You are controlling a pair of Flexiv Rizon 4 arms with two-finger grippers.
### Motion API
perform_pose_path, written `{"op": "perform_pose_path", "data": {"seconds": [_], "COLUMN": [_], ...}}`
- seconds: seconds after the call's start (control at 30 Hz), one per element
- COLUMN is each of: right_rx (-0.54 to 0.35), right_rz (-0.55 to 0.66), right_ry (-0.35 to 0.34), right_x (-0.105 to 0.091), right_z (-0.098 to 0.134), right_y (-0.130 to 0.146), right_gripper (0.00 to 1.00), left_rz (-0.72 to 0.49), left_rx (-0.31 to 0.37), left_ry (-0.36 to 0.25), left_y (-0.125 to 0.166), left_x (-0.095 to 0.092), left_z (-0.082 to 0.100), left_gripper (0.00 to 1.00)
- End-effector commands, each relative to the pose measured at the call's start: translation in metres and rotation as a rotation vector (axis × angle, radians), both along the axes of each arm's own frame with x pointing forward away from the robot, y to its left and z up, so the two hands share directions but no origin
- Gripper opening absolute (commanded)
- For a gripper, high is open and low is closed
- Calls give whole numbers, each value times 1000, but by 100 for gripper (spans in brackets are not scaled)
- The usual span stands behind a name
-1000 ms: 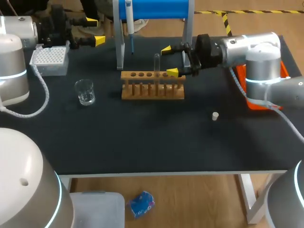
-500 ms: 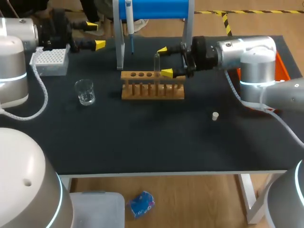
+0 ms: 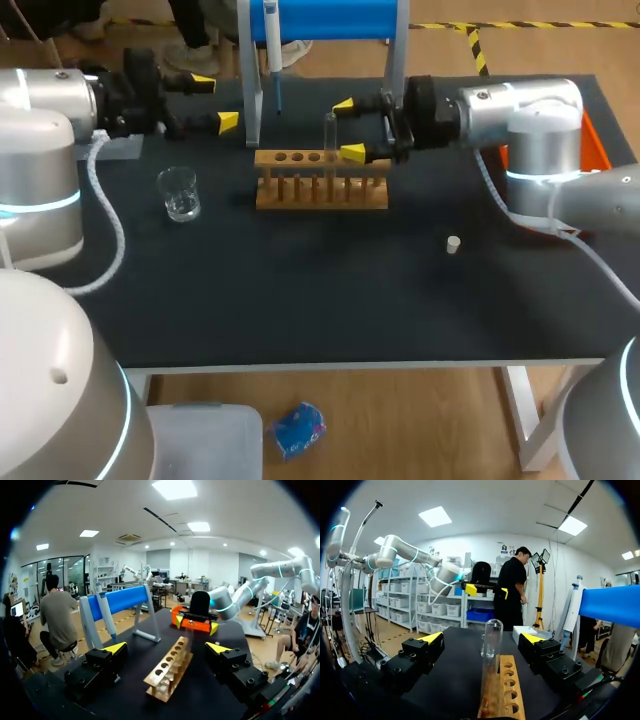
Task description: Invert the test tube, pick up the pipette, mount the tip to pipette, aspirate from beaker and dispense into the tube, eject the tip, return the pipette, and cap with the stopper.
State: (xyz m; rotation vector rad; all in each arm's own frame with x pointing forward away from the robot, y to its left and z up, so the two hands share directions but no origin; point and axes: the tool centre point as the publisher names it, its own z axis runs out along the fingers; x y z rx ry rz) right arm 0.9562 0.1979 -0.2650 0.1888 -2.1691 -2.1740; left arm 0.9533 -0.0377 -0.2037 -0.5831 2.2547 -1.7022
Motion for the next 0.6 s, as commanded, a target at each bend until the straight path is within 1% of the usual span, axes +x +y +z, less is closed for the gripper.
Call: {"op": "perform_pose_path", "data": {"seconds": [0.03, 0.07, 0.13, 0.27, 0.4, 0.6], "right_rx": [-7, -8, -11, -21, -28, -36], "right_rz": [-2, -2, -2, -8, -14, -19], "right_ry": [30, 34, 38, 49, 52, 76], "right_x": [0, 0, -1, 0, 2, 7], "right_z": [-3, -3, -4, -6, -7, -15], "right_y": [2, 2, 3, 5, 8, 14], "right_gripper": [100, 100, 100, 100, 100, 100], "left_rz": [35, 28, -1, -70, -70, -70], "left_rx": [10, 21, 16, 50, 50, 50], "left_ry": [-9, -4, -6, 20, 20, 20], "left_y": [-6, -8, -11, -18, -18, -18], "left_x": [-19, -20, -23, -27, -27, -27], "left_z": [-7, -8, -10, -12, -12, -12], "left_gripper": [100, 100, 100, 100, 100, 100]}}
